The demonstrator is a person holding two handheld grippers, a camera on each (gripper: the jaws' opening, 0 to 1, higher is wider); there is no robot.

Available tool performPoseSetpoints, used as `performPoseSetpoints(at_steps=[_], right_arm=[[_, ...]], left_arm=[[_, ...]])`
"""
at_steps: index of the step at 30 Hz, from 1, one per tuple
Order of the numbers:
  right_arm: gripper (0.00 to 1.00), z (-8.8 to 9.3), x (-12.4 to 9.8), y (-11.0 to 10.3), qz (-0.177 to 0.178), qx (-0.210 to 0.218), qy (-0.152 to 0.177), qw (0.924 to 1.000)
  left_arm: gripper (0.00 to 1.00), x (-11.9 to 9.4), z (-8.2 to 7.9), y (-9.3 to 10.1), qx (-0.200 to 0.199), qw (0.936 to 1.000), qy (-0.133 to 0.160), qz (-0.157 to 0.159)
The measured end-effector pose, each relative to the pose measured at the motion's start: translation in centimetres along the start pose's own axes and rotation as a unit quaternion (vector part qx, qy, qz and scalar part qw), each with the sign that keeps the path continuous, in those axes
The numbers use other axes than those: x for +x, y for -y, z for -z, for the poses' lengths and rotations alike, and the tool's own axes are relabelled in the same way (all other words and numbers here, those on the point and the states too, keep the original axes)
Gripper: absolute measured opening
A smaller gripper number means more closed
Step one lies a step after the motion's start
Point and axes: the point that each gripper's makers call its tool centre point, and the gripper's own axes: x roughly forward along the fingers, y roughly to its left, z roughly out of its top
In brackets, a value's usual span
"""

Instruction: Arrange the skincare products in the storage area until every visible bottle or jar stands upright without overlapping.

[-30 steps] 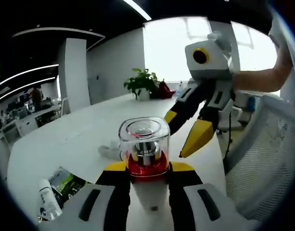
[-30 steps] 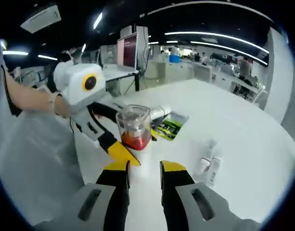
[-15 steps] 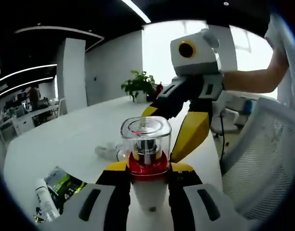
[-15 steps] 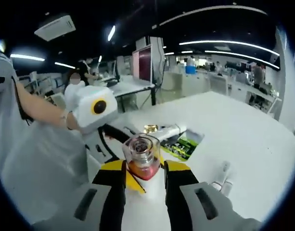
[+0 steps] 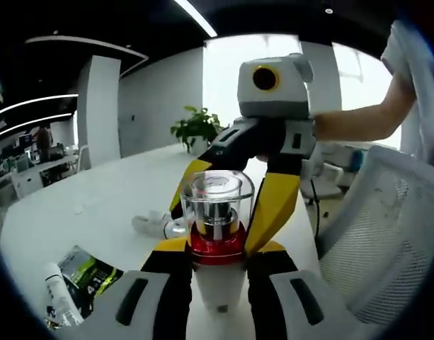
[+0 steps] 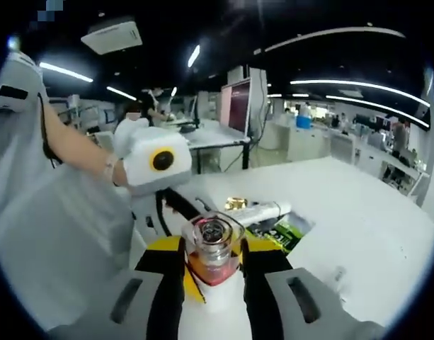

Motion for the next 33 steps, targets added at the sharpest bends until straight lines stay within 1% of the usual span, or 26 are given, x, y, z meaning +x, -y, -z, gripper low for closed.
performPoseSetpoints(at_steps=[3,5,6,10,13,18,19,20,21,22,23,24,26,28,29,31,33], right_arm=[[0.32,-0.1,0.2,-0.2,-0.008,-0.009,0.014,0.9998],[0.31,-0.3,0.3,-0.4,-0.005,-0.032,0.020,0.9993],[0.31,-0.3,0.3,-0.6,-0.004,-0.033,0.020,0.9992],[0.30,-0.3,0.1,-0.4,0.007,-0.013,0.027,0.9995],[0.29,-0.2,0.0,-0.3,0.018,-0.007,0.028,0.9994],[0.29,0.0,-0.5,0.1,0.039,0.011,0.028,0.9988],[0.29,0.0,-0.6,0.2,0.044,0.013,0.028,0.9986],[0.29,0.0,-0.6,0.2,0.048,0.014,0.026,0.9984],[0.29,0.0,-0.6,0.2,0.055,0.016,0.024,0.9981],[0.29,0.0,-0.6,0.2,0.059,0.017,0.022,0.9979],[0.29,0.0,-0.6,0.3,0.063,0.017,0.020,0.9977],[0.29,0.0,-0.6,0.3,0.067,0.018,0.018,0.9974],[0.29,0.1,-0.6,0.5,0.076,0.020,0.014,0.9968],[0.29,0.3,-0.7,1.0,0.087,0.021,0.010,0.9959],[0.29,0.4,-0.8,1.3,0.096,0.027,0.009,0.9950],[0.29,0.4,-0.9,1.9,0.100,0.030,0.009,0.9945],[0.29,0.5,-1.1,2.4,0.114,0.032,0.005,0.9930]], left_arm=[[0.23,0.0,0.0,0.2,0.000,1.0000,0.001,0.006],[0.24,0.0,0.0,0.4,0.001,1.0000,0.001,0.010],[0.24,-0.1,0.0,0.5,0.002,0.9999,0.002,0.011],[0.24,0.0,-0.1,0.5,0.005,0.9999,0.009,0.012],[0.24,0.1,-0.1,0.6,0.012,0.9999,0.005,0.011],[0.25,0.8,-0.1,0.7,0.004,1.0000,-0.007,0.003],[0.27,0.9,0.2,0.5,0.017,0.9998,-0.012,-0.006],[0.27,0.9,0.6,0.4,0.034,0.9991,-0.023,-0.008],[0.28,0.9,0.9,0.4,0.040,0.9987,-0.031,-0.011],[0.28,1.0,0.9,0.5,0.046,0.9984,-0.032,-0.011],[0.29,0.9,1.2,0.2,0.049,0.9981,-0.034,-0.012],[0.30,0.9,1.1,0.0,0.052,0.9979,-0.036,-0.016],[0.30,0.8,1.1,-0.1,0.052,0.9977,-0.041,-0.017],[0.32,0.8,1.3,-0.3,0.049,0.9978,-0.043,-0.017],[0.32,0.7,1.5,-0.6,0.048,0.9973,-0.051,-0.024],[0.33,0.6,1.7,-1.1,0.056,0.9962,-0.057,-0.034],[0.33,0.4,1.7,-1.4,0.047,0.9964,-0.059,-0.038]])
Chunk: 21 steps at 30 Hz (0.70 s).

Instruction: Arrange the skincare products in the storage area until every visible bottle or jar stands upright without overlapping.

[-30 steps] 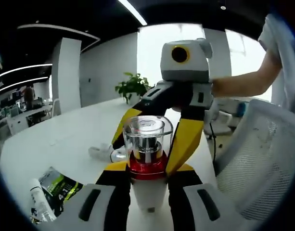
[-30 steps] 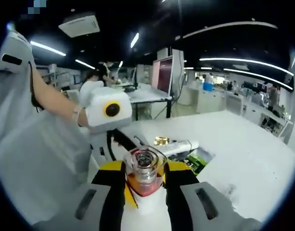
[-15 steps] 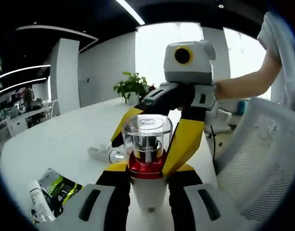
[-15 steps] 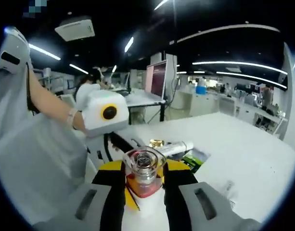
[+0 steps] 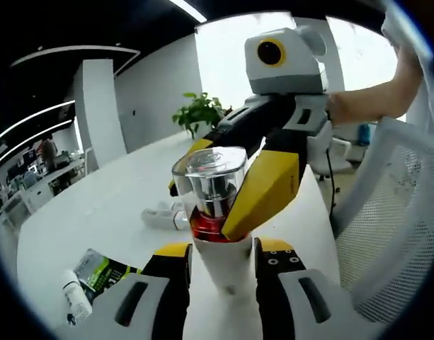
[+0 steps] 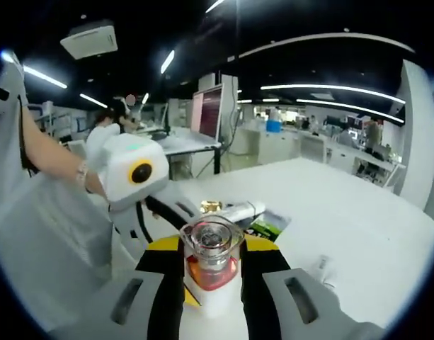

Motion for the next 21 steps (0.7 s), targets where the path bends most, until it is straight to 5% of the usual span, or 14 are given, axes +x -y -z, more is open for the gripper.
performPoseSetpoints(at_steps=[21], right_arm=[[0.29,0.6,-0.9,5.4,0.027,0.014,-0.013,0.9995]], left_arm=[[0.32,-0.1,0.1,-0.3,-0.006,0.9999,-0.013,-0.006]])
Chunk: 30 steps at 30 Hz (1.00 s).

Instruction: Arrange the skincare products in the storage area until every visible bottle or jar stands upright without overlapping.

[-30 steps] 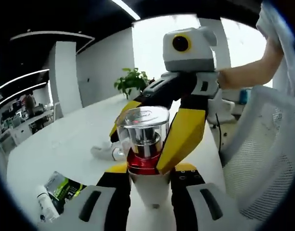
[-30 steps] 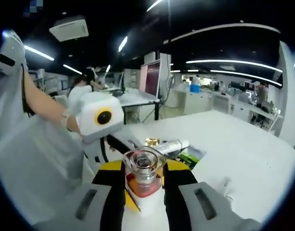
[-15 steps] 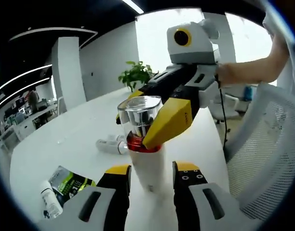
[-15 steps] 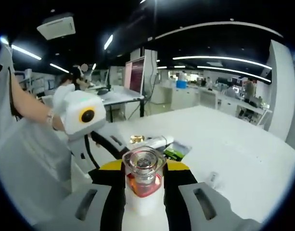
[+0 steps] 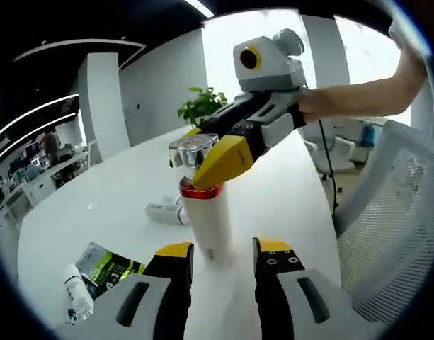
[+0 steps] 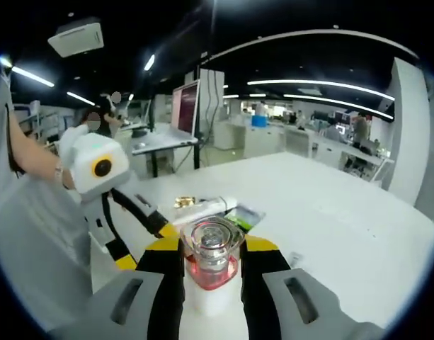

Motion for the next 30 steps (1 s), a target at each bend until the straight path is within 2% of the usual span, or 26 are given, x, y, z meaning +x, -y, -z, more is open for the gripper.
performPoseSetpoints(at_steps=[6,14,20,23,30], right_arm=[[0.29,-0.2,0.2,1.2,0.013,-0.019,-0.005,0.9997],[0.31,0.0,0.0,1.4,0.015,0.004,0.001,0.9999],[0.32,-0.1,0.1,1.0,0.019,-0.013,-0.003,0.9997],[0.35,0.0,0.1,1.5,0.024,-0.015,-0.002,0.9996],[0.44,-0.2,0.0,1.1,0.031,-0.009,-0.006,0.9995]], left_arm=[[0.32,0.1,0.2,0.2,-0.001,1.0000,-0.007,0.004],[0.33,0.0,0.1,-0.3,0.003,1.0000,-0.005,-0.008],[0.32,0.1,-0.1,-0.1,0.000,1.0000,-0.004,-0.003],[0.32,0.1,-0.1,-0.1,0.001,1.0000,-0.005,-0.003],[0.33,0.0,0.3,-0.5,-0.008,0.9998,-0.015,-0.011]])
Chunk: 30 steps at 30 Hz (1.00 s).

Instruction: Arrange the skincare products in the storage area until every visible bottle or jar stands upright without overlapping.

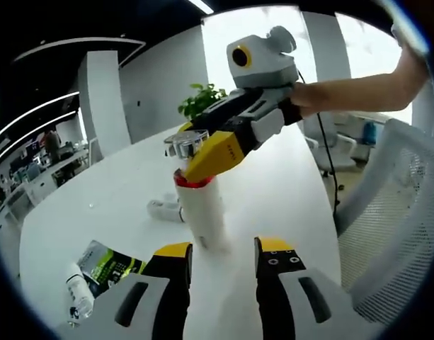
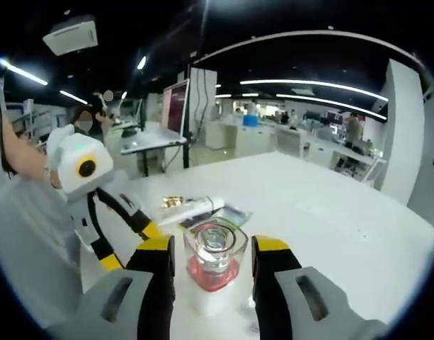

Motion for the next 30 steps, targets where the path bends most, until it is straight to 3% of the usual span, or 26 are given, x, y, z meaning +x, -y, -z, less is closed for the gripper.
performPoseSetpoints(at_steps=[13,17,21,24,30], right_arm=[[0.81,0.9,-1.3,-0.3,0.021,0.017,-0.020,0.9994],[0.98,0.8,-2.3,-1.0,0.031,0.030,-0.021,0.9988],[0.99,1.8,-3.2,-0.9,0.061,0.057,-0.050,0.9953],[0.99,2.0,-3.9,-2.2,0.051,0.108,-0.060,0.9910],[0.99,0.5,-5.0,-3.9,0.080,0.105,-0.055,0.9897]], left_arm=[[0.34,-0.4,0.4,-0.5,-0.005,0.9998,-0.018,-0.012],[0.33,-0.6,0.8,-0.7,-0.002,0.9994,-0.030,-0.015],[0.33,-0.7,0.8,-0.9,-0.008,0.9993,-0.032,-0.019],[0.34,-0.9,0.9,-1.0,-0.008,0.9991,-0.036,-0.022],[0.34,-1.2,1.1,-1.4,-0.019,0.9986,-0.039,-0.029]])
